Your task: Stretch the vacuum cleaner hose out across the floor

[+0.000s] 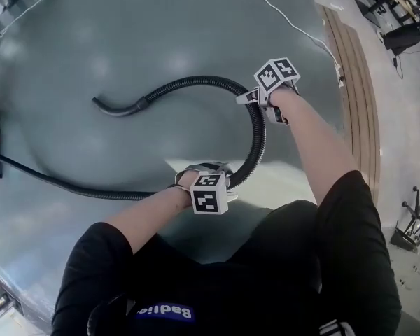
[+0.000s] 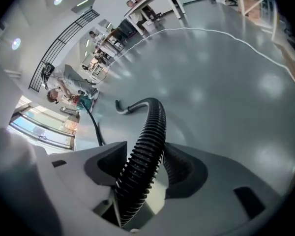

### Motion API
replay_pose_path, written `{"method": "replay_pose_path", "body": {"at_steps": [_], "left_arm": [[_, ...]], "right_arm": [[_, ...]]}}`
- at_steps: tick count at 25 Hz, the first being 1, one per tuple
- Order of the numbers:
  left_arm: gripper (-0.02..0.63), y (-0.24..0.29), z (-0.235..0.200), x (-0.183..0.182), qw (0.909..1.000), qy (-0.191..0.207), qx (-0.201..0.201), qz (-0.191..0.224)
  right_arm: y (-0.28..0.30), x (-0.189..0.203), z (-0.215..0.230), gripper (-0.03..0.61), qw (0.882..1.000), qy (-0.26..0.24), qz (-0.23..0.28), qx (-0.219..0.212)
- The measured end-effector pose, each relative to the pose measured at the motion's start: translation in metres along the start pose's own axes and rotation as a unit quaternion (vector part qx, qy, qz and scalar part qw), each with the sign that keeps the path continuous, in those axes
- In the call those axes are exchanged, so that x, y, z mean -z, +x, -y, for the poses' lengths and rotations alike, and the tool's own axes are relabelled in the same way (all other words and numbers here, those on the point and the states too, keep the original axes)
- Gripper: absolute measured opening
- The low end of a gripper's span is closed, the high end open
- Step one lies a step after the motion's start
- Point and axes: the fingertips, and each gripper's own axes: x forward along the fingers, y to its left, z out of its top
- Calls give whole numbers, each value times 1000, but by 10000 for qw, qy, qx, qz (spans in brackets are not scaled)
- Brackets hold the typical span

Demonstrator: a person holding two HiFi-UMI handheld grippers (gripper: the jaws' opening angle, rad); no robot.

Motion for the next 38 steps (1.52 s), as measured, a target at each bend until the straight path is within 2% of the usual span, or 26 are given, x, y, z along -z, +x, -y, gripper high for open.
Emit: {"method": "replay_pose_path", "body": {"at_steps": [4, 7, 10, 12, 14, 16, 18, 19, 21, 23, 24, 26, 29, 31, 33, 36, 38], "left_arm": [[252, 27, 6, -1, 9982, -419, 394, -196], [333, 42, -11, -27, 9944, -948, 431, 194], [368, 52, -46, -82, 9856, -1435, 109, 889], [370, 60, -74, -117, 9809, -1565, -280, 1122], [368, 71, -99, -141, 9794, -1543, -612, 1152], [368, 85, -113, -156, 9790, -1540, -745, 1112], [365, 99, -107, -161, 9829, -1449, -641, 937], [304, 105, -100, -160, 9853, -1370, -580, 836], [295, 116, -87, -156, 9884, -1266, -463, 697], [290, 127, -76, -155, 9911, -1144, -340, 584], [290, 131, -71, -155, 9926, -1055, -280, 528], [288, 135, -61, -154, 9952, -861, -181, 428], [288, 139, -49, -146, 9977, -608, -115, 266], [287, 139, -42, -143, 9991, -377, -76, 166], [287, 139, -35, -143, 9998, -141, -17, 117], [288, 141, -20, -144, 9998, 110, 151, 71], [290, 142, -13, -138, 9995, -83, 296, 61]], "right_arm": [[-46, 13, 17, 209, 9938, 426, 1023, -123], [-91, 19, 38, 198, 9820, 769, 1726, -4], [-127, 40, 62, 196, 9699, 1068, 2176, 216], [-144, 60, 71, 196, 9655, 1128, 2321, 350], [-153, 81, 69, 193, 9658, 1030, 2347, 403], [-160, 100, 61, 193, 9689, 812, 2300, 417], [-165, 117, 56, 190, 9713, 646, 2251, 414], [-165, 125, 57, 190, 9731, 593, 2195, 384], [-161, 140, 66, 193, 9769, 511, 2057, 275], [-161, 150, 86, 243, 9768, 485, 2073, 250], [-163, 151, 98, 272, 9752, 499, 2136, 284], [-165, 146, 119, 282, 9748, 544, 2149, 255], [-149, 134, 128, 317, 9816, 771, 1699, -401], [-140, 122, 128, 322, 9816, 942, 1419, -861], [-132, 111, 128, 322, 9803, 1028, 1250, -1136], [-114, 107, 133, 320, 9808, 1178, 1032, -1163], [-108, 108, 138, 267, 9802, 1299, 1110, -998]]}}
